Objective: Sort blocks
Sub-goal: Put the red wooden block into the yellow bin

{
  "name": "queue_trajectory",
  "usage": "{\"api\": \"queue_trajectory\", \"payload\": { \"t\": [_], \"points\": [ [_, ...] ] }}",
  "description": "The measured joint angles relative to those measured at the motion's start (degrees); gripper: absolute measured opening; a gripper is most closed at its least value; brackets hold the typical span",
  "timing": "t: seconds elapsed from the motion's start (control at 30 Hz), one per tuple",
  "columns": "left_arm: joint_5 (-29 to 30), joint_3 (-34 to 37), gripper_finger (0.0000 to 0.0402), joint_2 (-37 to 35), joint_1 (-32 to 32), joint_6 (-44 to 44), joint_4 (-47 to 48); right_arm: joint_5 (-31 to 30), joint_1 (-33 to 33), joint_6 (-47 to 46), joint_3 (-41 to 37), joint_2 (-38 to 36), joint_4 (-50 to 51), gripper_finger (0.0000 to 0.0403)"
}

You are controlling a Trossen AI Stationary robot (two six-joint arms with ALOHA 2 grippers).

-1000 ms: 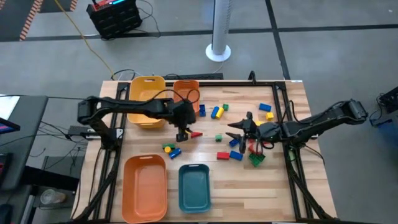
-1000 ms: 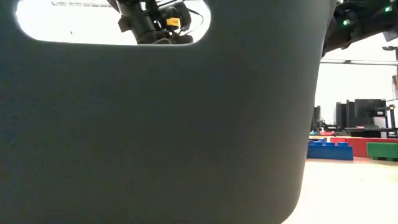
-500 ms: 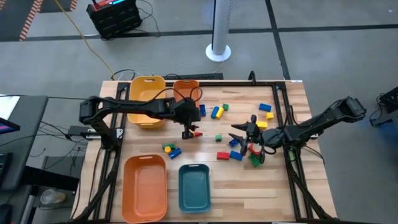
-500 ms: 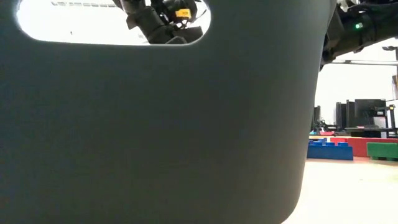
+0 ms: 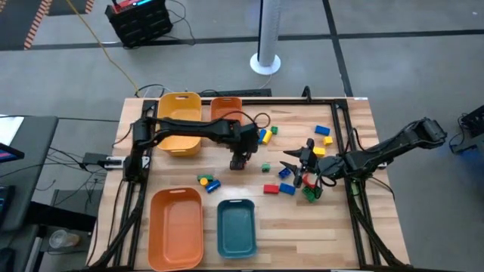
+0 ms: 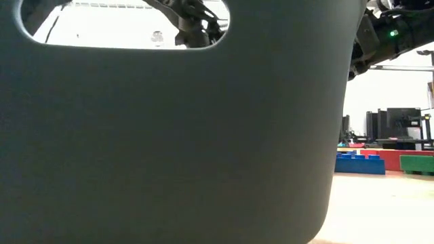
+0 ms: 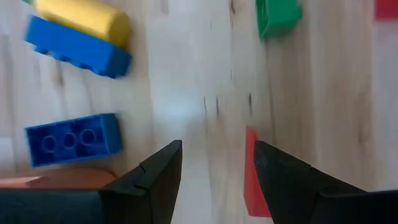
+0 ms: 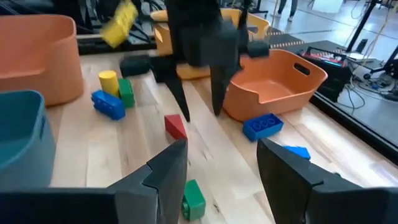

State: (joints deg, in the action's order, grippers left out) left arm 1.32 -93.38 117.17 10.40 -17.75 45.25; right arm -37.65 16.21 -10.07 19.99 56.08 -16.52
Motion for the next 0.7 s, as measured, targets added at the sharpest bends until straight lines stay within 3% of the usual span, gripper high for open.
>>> {"api": "queue_trajectory", "payload": {
  "t": [0.23,0.47,0.7],
  "points": [
    [-1.95,-2.83,0.0195,4.85,-0.88,-0.47,4.95,0.00,0.00,-0.67,0.00,0.02,1.22,0.0207],
    [-2.99,-2.15,0.0192,4.83,-1.17,0.63,4.30,0.00,-0.03,-0.85,0.00,0.04,1.27,0.0207],
    [-2.70,-2.04,0.0139,7.10,-1.72,0.42,4.08,0.02,-0.22,-1.04,0.00,0.06,0.93,0.0207]
  ]
}}
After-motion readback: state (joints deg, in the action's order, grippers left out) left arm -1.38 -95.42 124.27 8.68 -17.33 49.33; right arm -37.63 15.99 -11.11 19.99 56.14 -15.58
